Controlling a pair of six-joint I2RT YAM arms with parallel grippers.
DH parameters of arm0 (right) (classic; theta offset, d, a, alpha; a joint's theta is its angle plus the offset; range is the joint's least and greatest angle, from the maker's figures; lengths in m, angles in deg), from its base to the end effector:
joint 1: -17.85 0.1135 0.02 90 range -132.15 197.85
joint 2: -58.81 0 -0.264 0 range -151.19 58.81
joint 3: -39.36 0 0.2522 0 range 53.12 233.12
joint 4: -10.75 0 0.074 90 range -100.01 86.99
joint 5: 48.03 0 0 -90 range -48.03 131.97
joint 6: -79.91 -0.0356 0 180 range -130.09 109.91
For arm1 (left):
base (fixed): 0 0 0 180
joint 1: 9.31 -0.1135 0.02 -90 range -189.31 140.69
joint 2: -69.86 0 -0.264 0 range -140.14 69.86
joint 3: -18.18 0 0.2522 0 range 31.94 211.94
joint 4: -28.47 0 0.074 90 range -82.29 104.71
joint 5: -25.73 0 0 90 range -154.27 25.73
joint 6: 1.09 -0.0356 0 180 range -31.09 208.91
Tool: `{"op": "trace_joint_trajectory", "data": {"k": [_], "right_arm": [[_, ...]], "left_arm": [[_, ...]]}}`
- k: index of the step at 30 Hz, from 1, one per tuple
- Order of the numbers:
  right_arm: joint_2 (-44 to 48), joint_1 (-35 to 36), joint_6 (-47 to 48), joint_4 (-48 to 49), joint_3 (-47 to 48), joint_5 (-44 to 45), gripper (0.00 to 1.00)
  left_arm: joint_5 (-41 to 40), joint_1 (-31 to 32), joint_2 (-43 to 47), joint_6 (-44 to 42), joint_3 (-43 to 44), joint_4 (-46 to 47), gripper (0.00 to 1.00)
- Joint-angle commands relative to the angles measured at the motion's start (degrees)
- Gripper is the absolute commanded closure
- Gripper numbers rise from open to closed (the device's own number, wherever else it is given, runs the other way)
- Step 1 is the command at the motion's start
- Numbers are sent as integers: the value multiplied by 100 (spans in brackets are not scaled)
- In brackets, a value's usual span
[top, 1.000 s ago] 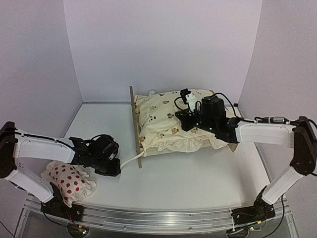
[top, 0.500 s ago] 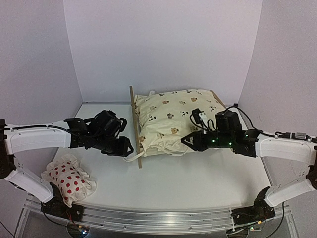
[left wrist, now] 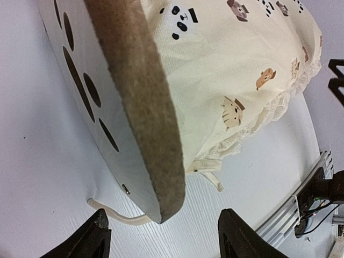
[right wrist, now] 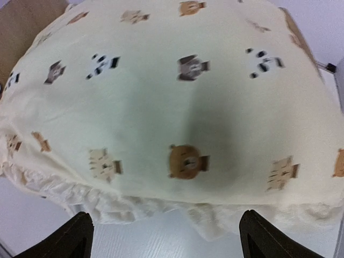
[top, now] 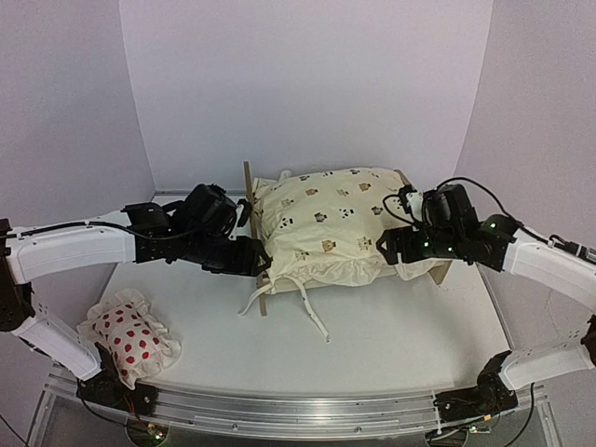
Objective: Set up the pet bed
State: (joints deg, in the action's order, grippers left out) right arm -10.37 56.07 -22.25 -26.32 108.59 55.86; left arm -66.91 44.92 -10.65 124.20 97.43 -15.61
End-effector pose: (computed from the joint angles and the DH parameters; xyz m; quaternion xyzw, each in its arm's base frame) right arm 0.2135 0.1573 0.2951 -0.1478 0.8777 0.0905 0.4467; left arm 0.1800 -0.2470 0.2904 0.1435 0.9136 -0.2523 0.2847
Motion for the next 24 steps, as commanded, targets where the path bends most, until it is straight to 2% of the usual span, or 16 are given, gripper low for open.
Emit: {"op": "trace_joint_trajectory", "data": {"k": [1, 6, 12, 17, 21, 24], "right_arm": [[2, -879, 94, -306, 379, 368, 4], [-390, -2127, -124, -306, 741, -110, 3], [-1403, -3129, -369, -297, 1344, -1111, 3], [-2294, -3400, -441, -362, 1811, -2291, 8], [-2405, -3396, -609, -367, 1757, -3085, 13], [-2362, -3345, -823, -376, 1642, -3801, 17]], "left_arm": [[-246, 8, -196, -129, 283, 329, 31], [-767, 8, -417, -200, 312, 493, 33], [-1247, -14, -581, -338, 224, 710, 47], [-1491, -128, -586, -410, 159, 698, 59], [-1605, -245, -450, -462, 57, 632, 65], [-1698, -371, -273, -513, -39, 566, 66]]}}
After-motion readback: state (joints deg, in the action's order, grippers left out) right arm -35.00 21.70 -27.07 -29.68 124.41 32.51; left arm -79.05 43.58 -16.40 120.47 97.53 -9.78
